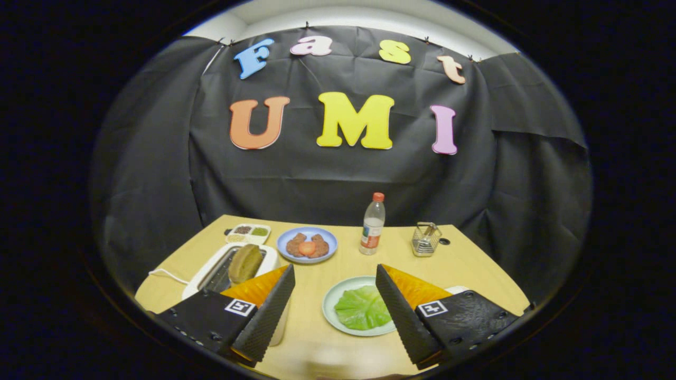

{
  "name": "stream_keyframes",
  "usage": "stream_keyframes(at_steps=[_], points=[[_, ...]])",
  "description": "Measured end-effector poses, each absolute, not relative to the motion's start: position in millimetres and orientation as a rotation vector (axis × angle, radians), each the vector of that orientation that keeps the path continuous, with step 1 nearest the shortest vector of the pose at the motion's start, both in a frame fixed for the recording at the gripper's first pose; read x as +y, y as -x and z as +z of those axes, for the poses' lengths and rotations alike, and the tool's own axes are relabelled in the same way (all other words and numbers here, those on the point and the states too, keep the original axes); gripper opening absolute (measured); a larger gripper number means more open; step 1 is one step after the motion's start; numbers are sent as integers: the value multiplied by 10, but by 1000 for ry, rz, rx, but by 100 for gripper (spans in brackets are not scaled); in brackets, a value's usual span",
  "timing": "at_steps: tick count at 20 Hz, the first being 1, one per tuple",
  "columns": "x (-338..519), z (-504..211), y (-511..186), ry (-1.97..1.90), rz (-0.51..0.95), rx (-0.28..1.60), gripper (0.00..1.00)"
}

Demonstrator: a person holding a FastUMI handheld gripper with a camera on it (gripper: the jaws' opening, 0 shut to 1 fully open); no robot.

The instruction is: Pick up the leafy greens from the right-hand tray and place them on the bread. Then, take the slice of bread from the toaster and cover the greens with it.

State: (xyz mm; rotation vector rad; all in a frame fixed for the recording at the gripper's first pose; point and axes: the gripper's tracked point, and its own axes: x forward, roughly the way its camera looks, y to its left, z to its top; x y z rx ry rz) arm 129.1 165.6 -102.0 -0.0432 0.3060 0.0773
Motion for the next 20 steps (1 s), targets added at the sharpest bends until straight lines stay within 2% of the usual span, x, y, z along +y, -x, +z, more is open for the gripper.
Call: stream_keyframes(at_steps=[7, 17, 20], points=[[2367, -782, -1350, 17, 158, 255, 95], [2883, -1374, -1751, 36, 172, 456, 96], [2900, -1568, -1856, 21, 178, 528, 79]])
